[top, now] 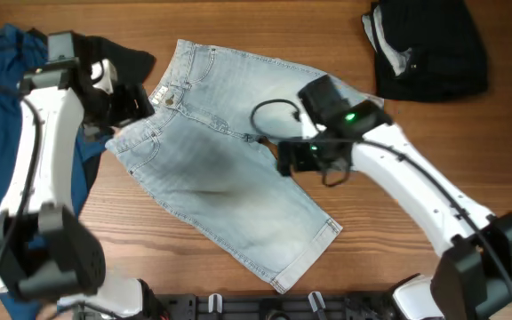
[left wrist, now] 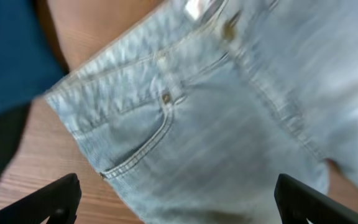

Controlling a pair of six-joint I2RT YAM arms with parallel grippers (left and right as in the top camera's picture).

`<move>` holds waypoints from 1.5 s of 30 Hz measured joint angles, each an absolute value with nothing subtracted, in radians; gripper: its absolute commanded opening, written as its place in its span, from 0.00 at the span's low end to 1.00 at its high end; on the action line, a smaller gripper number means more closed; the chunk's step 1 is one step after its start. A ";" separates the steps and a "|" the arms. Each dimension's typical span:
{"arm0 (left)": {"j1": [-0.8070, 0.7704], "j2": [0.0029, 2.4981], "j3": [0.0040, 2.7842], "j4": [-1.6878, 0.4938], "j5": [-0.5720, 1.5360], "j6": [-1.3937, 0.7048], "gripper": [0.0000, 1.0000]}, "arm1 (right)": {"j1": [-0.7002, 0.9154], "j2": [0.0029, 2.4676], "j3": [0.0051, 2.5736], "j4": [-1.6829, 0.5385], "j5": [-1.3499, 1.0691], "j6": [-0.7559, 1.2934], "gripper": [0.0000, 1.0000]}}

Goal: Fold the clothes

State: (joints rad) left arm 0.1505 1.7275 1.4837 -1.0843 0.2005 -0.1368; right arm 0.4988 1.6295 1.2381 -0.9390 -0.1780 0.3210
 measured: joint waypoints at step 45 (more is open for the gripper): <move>0.148 1.568 1.489 -1.005 0.207 -0.137 1.00 | 0.364 2.210 1.297 0.177 -0.110 -0.386 1.00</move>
State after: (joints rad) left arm 0.1482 1.5681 1.4895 -1.0050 0.2073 -0.1368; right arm 0.3645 2.2105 1.2972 0.1768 -0.1101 -0.3859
